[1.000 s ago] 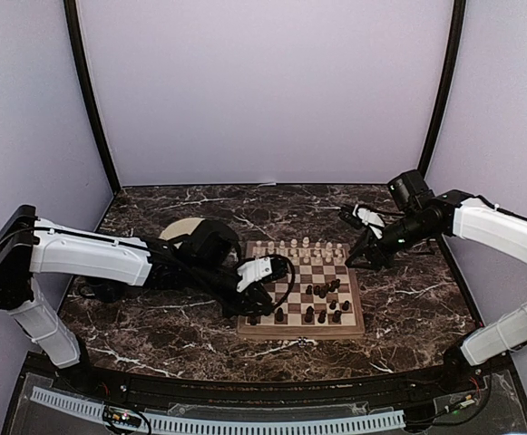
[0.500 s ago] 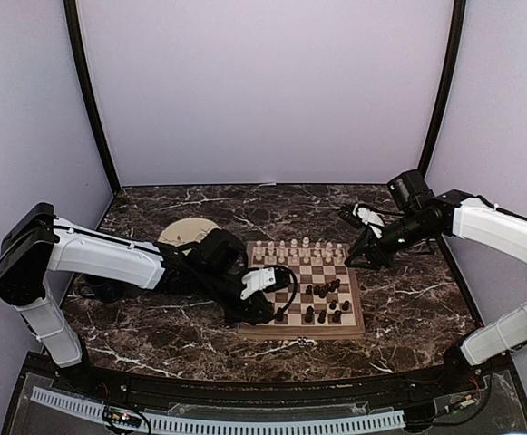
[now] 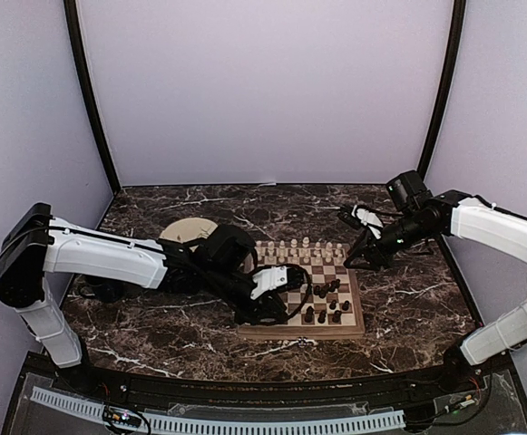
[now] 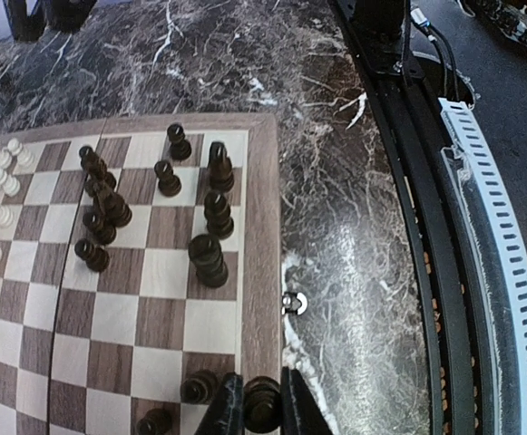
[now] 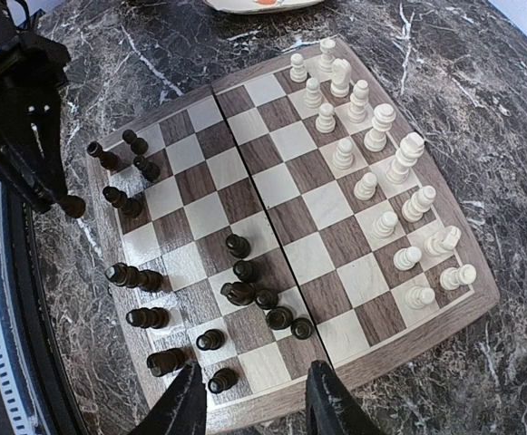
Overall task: Set up the chess pieces on the board
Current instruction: Place the queen at e8.
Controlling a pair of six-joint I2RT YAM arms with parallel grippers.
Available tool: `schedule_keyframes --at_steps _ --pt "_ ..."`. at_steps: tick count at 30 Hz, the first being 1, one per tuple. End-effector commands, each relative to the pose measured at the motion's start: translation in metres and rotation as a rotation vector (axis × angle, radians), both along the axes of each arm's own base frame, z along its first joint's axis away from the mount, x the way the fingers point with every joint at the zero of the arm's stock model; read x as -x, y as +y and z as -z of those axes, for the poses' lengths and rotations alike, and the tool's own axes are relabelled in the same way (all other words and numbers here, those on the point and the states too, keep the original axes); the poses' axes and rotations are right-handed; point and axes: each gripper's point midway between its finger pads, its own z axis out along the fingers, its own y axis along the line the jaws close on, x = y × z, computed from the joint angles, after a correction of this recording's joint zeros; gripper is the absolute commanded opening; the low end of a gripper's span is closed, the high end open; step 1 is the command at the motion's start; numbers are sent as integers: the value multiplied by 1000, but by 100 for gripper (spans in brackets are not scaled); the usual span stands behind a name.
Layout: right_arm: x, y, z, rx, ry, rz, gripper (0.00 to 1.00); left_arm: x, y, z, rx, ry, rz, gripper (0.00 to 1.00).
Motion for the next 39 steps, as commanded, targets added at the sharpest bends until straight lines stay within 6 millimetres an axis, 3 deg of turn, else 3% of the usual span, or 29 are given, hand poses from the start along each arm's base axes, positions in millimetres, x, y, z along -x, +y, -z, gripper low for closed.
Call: schedule_keyframes --at_steps 1,13,39 --pt "-2 -1 -3 -15 -24 1 39 -5 -18 -24 49 -59 38 1" --pt "0 -8 -8 -23 -54 24 39 -16 -38 -4 27 -71 46 2" --pt "0 -9 -4 -22 -47 25 39 -20 -47 20 6 -48 26 6"
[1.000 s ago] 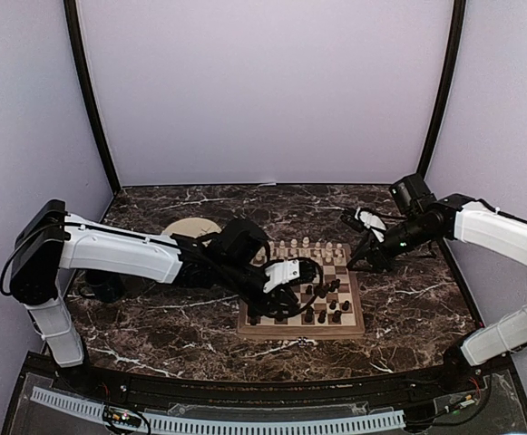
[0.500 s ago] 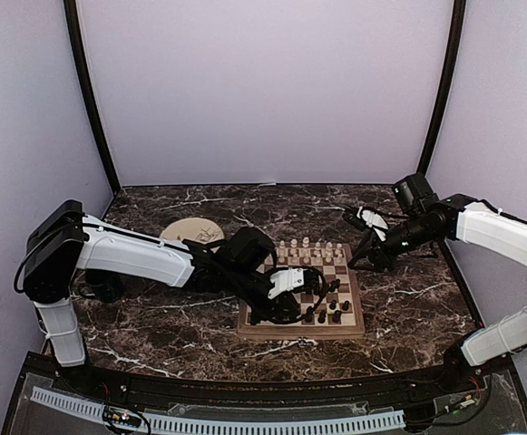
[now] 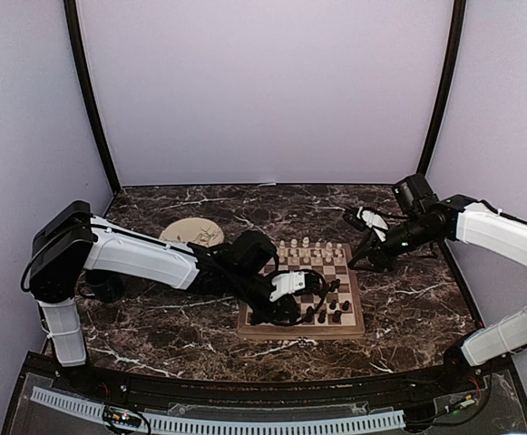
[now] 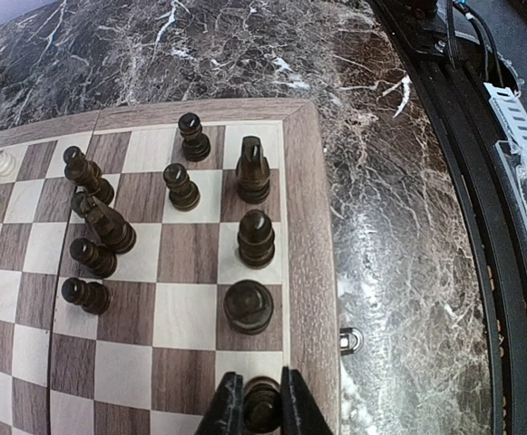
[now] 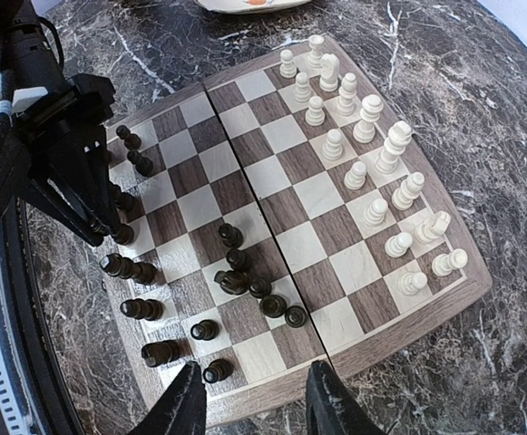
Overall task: Set up the chess pieces on the board
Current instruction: Place the queen at e8.
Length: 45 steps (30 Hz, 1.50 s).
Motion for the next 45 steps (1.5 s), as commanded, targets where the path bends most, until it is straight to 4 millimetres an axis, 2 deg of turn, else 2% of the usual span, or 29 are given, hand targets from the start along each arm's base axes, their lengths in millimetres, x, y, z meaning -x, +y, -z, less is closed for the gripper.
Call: schedule_keyframes --at_steps 1,6,12,29,40,43,45 --pt "-2 0 -4 -21 -27 1 39 -3 -12 -13 40 -13 1 6" --pt "-2 0 -4 -21 -26 2 39 -7 -12 -10 30 -23 -16 9" --pt "-2 0 -4 -21 -26 2 39 -8 -11 -8 15 -23 -22 16" --pt "-2 0 -4 -20 -19 -1 39 0 -9 -9 -7 15 2 30" --pt "-2 0 -5 -20 -16 1 39 4 -8 -6 -16 36 15 31" --pt "-3 0 -6 -19 -22 3 39 0 -9 -11 -9 25 -8 31" --pt "-5 0 -8 -16 -28 10 39 -7 -10 -22 12 -3 -39 33"
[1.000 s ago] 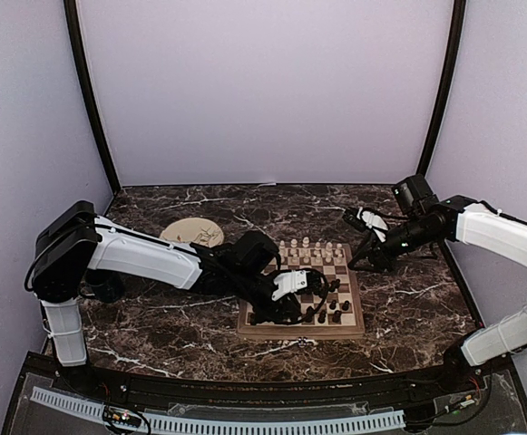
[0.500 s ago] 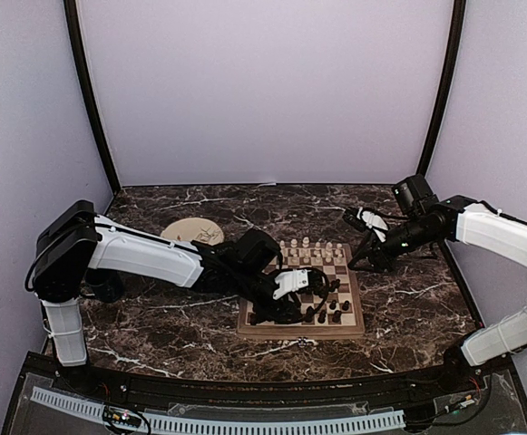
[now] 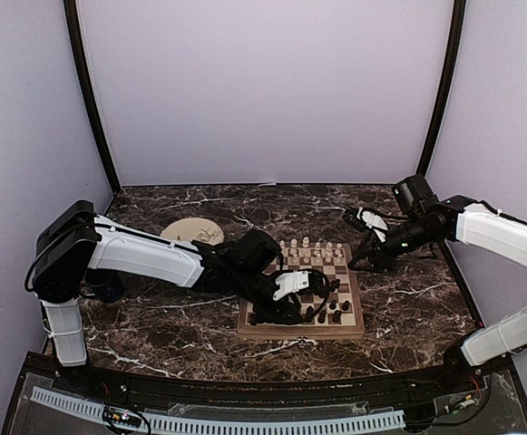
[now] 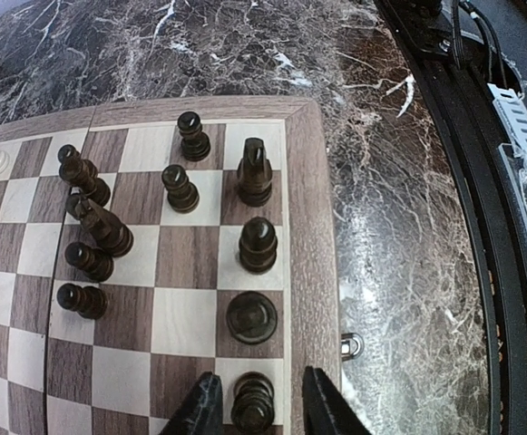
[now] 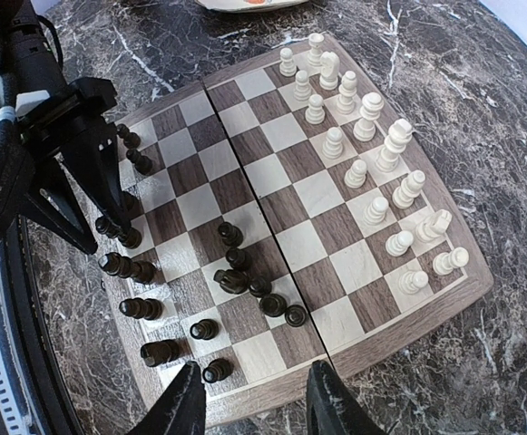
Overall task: Set up the chess pieces on the board
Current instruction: Place the queen at e8, then pick up the knight from the chessboard.
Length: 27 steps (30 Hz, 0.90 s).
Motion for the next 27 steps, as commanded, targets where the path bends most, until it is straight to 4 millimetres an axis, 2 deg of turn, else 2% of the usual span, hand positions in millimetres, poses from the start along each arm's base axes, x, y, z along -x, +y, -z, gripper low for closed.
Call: schedule_keyframes --at_steps 1,8,10,13,16,17,19,22,24,26,27 --pt "-7 -1 -11 -13 -30 14 39 -10 -5 -31 48 -46 -47 35" --pt "-20 0 -23 -11 -24 13 39 -35 7 -106 134 -219 -134 44" --pt "-22 3 -25 -14 -23 -2 39 -46 14 -129 164 -273 -177 51" --pt "-27 6 -21 3 -20 -18 38 -75 32 -158 218 -377 -321 64" --pt "-28 11 -12 39 -2 -42 36 -113 65 -181 316 -403 -525 80" --pt "-26 13 -6 55 10 -53 35 -121 75 -181 345 -370 -574 85" --pt "-28 22 -7 77 0 -78 35 -138 91 -186 391 -314 -653 89" --pt "-20 33 11 135 16 -124 34 -149 103 -185 385 -277 -703 84" --pt "-13 41 23 171 27 -161 33 -150 105 -182 380 -270 -711 79" --pt "-7 49 30 190 34 -191 33 -151 109 -180 380 -265 -732 77" --pt "-5 52 39 207 57 -203 32 -151 110 -179 382 -262 -736 77"
